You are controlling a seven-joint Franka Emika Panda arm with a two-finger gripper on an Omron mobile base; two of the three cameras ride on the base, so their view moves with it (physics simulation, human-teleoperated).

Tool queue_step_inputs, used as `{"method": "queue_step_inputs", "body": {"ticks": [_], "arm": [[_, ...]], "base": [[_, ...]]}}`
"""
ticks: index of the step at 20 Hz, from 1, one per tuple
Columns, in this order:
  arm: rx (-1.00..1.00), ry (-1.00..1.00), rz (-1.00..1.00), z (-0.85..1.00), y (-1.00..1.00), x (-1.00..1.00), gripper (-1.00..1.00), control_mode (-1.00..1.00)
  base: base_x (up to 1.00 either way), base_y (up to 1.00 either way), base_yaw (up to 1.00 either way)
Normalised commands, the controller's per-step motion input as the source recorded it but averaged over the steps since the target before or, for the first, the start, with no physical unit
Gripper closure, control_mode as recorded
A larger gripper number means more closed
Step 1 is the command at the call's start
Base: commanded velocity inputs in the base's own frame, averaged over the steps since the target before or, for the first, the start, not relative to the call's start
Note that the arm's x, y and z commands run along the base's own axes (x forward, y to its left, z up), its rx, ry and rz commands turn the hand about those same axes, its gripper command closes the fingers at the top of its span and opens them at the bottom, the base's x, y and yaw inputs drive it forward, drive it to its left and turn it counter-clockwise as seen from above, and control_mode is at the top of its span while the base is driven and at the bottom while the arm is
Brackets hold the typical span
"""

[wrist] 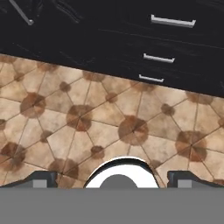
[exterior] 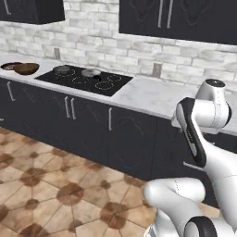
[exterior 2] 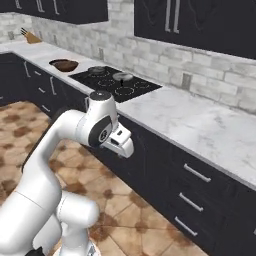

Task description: Place one of the steaks on the plate and the other in the bowl. Then place the bowl in the fridge.

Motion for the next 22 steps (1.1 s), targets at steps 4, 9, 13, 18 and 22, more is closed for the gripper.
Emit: {"method": "queue_step_inputs", "body": {"ticks": [4, 9, 13, 18, 22], "arm": [[0.0, 0.0, 0.0, 0.0, 0.0, 0.0, -1.0, 1.0], [0.0, 0.0, 0.0, 0.0, 0.0, 0.0, -1.0, 1.0], [0.0, 0.0, 0.0, 0.0, 0.0, 0.0, -1.0, 1.0], [0.0, 0.0, 0.0, 0.0, 0.0, 0.0, -1.0, 1.0], [0.0, 0.0, 0.0, 0.0, 0.0, 0.0, -1.0, 1.0]], "base": [[0.99, 0.6, 0.38], [0.84, 0.86, 0.09], [0.92, 0.99, -0.14], [0.96, 1.0, -0.24], [1.0, 1.0, -0.39]]}}
